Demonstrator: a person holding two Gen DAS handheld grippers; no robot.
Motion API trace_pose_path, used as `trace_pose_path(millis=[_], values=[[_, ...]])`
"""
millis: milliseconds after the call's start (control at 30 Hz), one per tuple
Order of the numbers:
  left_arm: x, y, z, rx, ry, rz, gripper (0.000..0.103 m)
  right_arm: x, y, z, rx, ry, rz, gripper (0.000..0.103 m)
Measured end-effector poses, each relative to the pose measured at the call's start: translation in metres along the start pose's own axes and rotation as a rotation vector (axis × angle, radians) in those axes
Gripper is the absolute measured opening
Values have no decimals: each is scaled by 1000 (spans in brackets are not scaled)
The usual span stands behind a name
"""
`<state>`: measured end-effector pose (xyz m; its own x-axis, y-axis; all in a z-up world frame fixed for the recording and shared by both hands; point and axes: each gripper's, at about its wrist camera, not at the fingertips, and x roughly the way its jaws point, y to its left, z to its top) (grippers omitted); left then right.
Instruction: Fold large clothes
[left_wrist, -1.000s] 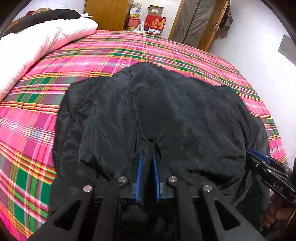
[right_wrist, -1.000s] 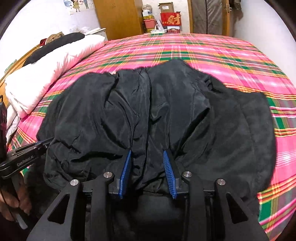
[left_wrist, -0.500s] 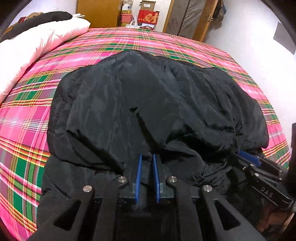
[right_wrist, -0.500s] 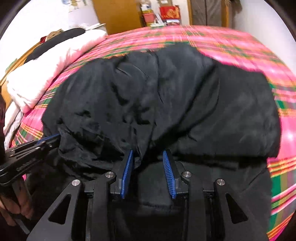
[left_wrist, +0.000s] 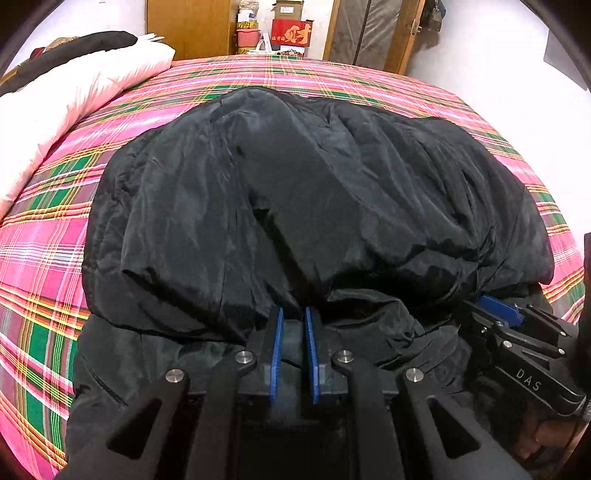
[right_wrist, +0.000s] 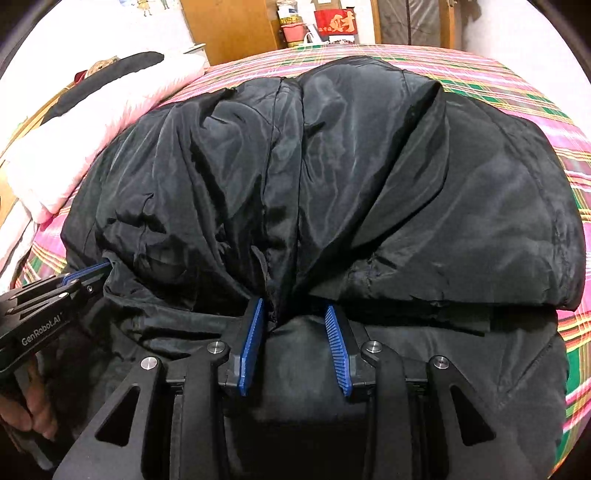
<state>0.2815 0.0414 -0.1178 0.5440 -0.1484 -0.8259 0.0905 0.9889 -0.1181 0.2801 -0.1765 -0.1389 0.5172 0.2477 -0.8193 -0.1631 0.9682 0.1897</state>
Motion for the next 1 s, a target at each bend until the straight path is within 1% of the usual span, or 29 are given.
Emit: trace_pose_path(millis=[500, 667, 767, 867, 1000], values=[[11, -1, -7, -5, -11, 4, 13, 4, -2, -3, 11, -1, 7, 34], [7, -3, -9, 6, -26, 18, 13, 1, -3, 0, 20, 14, 14, 34], [-5, -10, -11, 35, -32, 36, 13, -15, -3, 2, 41, 30, 22, 36], [-25, -13, -14, 54, -45, 38, 13, -45, -2, -4, 49, -6, 28, 39], [-66, -15, -27, 35, -78, 21, 13, -92, 0, -24, 26, -47, 23, 39]])
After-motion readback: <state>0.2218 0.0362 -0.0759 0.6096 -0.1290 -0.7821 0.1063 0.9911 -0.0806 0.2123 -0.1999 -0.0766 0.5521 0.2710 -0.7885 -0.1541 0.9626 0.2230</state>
